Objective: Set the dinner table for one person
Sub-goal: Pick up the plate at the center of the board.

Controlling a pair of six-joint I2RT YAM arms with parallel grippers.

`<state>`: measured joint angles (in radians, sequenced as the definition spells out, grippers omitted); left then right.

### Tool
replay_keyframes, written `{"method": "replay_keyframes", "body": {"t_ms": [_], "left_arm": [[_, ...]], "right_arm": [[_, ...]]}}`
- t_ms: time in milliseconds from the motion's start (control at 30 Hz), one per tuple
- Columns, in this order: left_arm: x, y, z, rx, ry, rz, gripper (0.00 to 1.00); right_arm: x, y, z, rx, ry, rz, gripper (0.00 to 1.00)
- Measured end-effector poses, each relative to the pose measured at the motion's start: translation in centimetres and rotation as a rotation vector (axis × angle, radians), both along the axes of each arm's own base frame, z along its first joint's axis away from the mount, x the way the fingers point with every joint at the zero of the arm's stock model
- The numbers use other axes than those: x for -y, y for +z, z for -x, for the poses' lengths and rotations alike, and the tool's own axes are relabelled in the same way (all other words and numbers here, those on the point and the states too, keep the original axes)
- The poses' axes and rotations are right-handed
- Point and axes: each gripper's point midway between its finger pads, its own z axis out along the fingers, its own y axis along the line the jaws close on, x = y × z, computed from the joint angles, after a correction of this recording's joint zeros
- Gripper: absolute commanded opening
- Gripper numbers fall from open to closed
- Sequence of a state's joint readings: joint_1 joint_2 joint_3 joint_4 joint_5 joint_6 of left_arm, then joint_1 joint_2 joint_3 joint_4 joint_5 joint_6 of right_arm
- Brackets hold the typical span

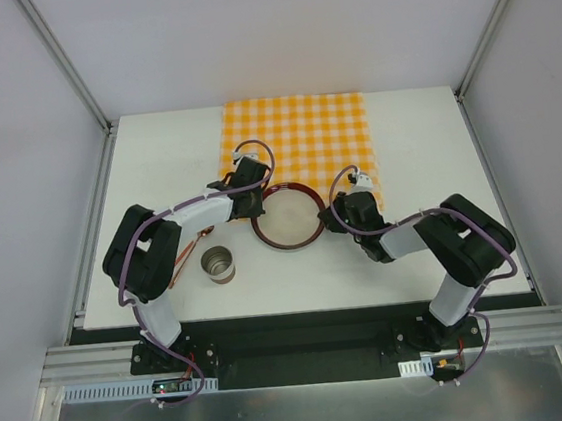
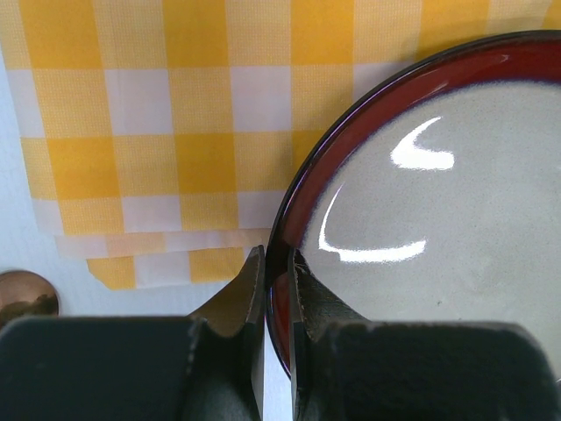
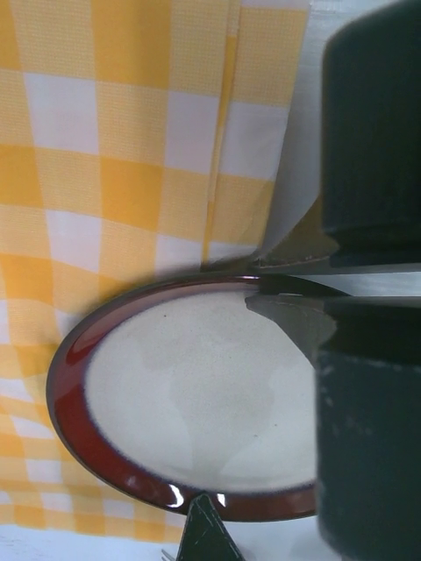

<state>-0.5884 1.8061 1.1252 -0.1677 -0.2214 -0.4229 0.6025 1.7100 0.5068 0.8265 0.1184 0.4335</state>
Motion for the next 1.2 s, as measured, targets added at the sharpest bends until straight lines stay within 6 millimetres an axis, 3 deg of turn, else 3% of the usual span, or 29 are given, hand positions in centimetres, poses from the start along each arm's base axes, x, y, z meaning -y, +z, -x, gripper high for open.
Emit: {"method": "replay_keyframes", "body": {"t_ms": [467,733,967,1200], "left_arm": [[0.1,0.3,3.2,-0.024,-0.044,-0.015,0.0],[0.2,1.0,4.6,-0.018,-0.063,-0.035,0.0],[0.2,1.2,4.8,-0.014,-0.067,-0.046,0.0],[-0.5,1.5,4.5,-0.002,-0.052,-0.084,0.0]], "right_arm": [[0.4,1.0,4.1,-0.054,0.047,0.109,0.0],[0.5,2.6,5.5,-0.024,0.069,0.155,0.01],[0.7,2.9,5.7,-0.022,0.088,0.202,0.0],[-0.5,4.4,3.7,0.008,0.115,0.253,0.01]]}}
